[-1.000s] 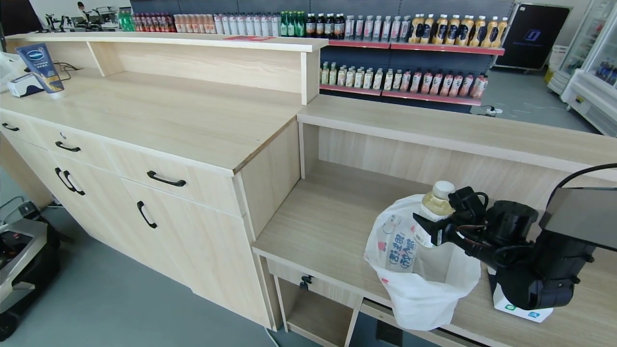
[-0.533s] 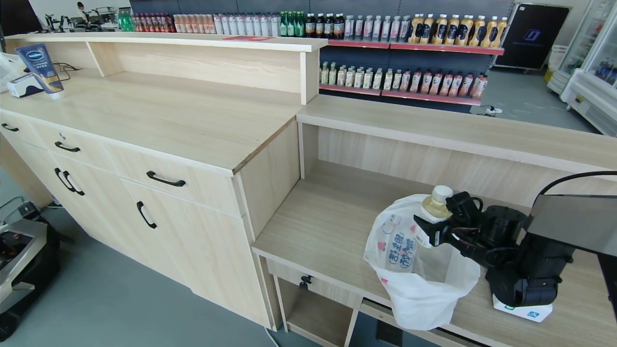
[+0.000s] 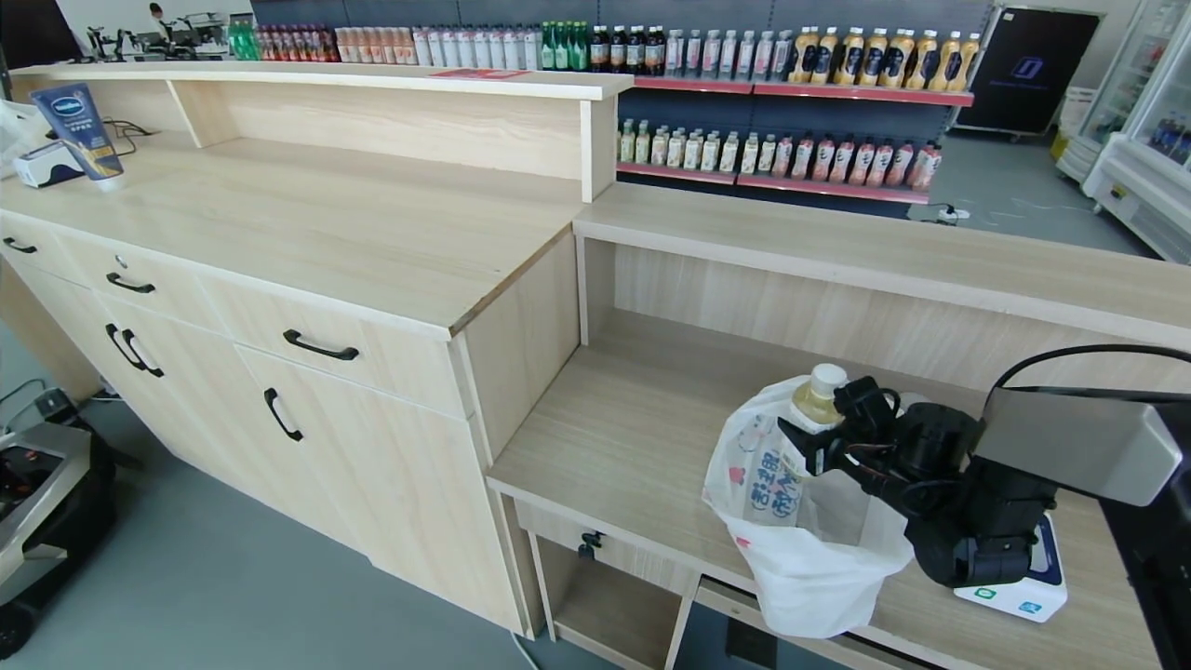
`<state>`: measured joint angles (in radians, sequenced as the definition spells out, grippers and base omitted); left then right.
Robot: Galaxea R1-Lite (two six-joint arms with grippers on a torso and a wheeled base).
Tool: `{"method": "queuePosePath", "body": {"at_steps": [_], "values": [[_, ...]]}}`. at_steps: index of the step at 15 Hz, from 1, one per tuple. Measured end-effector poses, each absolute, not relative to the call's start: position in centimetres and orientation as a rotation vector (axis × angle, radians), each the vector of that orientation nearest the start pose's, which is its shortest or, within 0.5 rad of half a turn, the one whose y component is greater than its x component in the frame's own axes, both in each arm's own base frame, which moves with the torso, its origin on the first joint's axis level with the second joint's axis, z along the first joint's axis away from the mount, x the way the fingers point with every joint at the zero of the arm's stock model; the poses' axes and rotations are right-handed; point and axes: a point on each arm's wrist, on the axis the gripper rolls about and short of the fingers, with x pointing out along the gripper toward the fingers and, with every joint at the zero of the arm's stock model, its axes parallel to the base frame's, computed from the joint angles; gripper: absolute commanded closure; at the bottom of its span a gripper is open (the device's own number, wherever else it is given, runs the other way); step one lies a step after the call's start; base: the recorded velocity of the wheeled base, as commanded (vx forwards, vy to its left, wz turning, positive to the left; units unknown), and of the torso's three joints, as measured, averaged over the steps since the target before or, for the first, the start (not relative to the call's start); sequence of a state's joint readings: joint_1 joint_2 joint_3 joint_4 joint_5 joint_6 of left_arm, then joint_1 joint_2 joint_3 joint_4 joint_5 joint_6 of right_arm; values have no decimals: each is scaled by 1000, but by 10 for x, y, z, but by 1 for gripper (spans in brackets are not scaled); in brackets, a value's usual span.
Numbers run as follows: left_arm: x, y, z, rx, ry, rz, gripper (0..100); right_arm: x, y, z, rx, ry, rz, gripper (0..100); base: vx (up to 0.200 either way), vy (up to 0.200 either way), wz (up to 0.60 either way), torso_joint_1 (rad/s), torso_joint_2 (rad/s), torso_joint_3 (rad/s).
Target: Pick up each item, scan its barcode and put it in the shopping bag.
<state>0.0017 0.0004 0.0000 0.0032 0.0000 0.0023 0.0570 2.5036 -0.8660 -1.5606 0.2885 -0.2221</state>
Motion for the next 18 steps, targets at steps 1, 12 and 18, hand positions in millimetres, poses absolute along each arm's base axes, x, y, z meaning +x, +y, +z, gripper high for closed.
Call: {"method": "queuePosePath", "body": {"at_steps": [1, 12, 18], "values": [[-23, 0, 75, 2, 4, 2, 0, 405, 30, -11, -212, 42, 353, 100, 0, 0, 0, 0, 0, 0], [-23, 0, 75, 2, 4, 2, 0, 376, 37, 48, -213, 45, 376, 0, 0, 0, 0, 0, 0, 0], [-23, 0, 75, 2, 4, 1, 0, 275, 12, 153, -277, 85, 298, 0, 0, 0, -200, -2, 2, -2]]}}
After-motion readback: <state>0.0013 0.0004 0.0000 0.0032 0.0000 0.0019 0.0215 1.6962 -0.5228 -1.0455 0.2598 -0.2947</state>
